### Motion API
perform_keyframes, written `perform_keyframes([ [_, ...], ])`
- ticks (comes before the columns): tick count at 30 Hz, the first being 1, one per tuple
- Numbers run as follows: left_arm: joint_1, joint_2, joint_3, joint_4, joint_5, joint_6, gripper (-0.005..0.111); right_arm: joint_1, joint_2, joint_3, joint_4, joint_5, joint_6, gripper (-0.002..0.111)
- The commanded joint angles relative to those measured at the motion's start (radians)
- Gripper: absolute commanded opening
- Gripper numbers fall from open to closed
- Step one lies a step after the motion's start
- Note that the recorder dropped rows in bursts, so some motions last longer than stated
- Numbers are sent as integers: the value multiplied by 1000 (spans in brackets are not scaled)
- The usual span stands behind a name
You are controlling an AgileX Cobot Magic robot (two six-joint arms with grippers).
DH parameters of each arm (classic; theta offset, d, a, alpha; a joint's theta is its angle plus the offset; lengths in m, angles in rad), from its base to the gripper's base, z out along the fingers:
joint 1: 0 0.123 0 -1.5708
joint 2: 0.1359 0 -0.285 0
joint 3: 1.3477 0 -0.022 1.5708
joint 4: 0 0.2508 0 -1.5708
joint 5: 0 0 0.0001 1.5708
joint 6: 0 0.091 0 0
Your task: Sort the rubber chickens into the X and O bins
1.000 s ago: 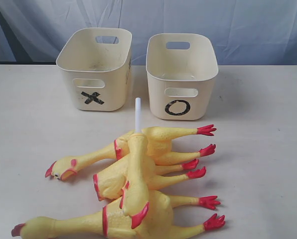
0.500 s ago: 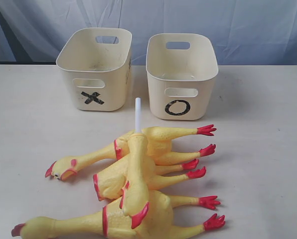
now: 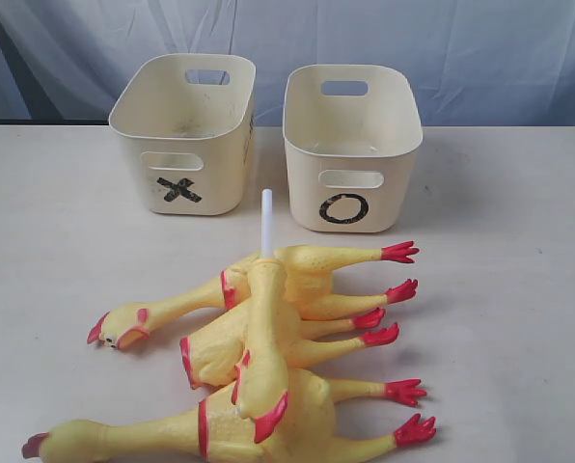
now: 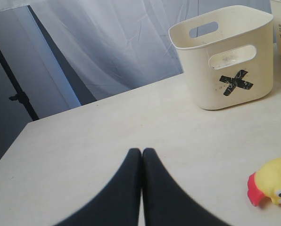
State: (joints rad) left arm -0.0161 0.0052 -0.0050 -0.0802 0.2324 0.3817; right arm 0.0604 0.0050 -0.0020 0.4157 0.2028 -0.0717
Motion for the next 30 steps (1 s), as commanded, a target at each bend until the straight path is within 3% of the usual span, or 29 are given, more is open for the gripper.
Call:
perform_keyframes([
  [1,-5,-5,5,-5,-1,-5,1,0,-5,2,20,-18,-3,0],
  [15,-5,-5,5,-5,-1,-5,1,0,-5,2,107,-104,-3,0],
  [23,-5,-5,5,-5,-1,-5,1,0,-5,2,329,-193,-3,0],
  [30,-5,-5,5,-5,-1,-5,1,0,-5,-109,285,-6,-38,0],
])
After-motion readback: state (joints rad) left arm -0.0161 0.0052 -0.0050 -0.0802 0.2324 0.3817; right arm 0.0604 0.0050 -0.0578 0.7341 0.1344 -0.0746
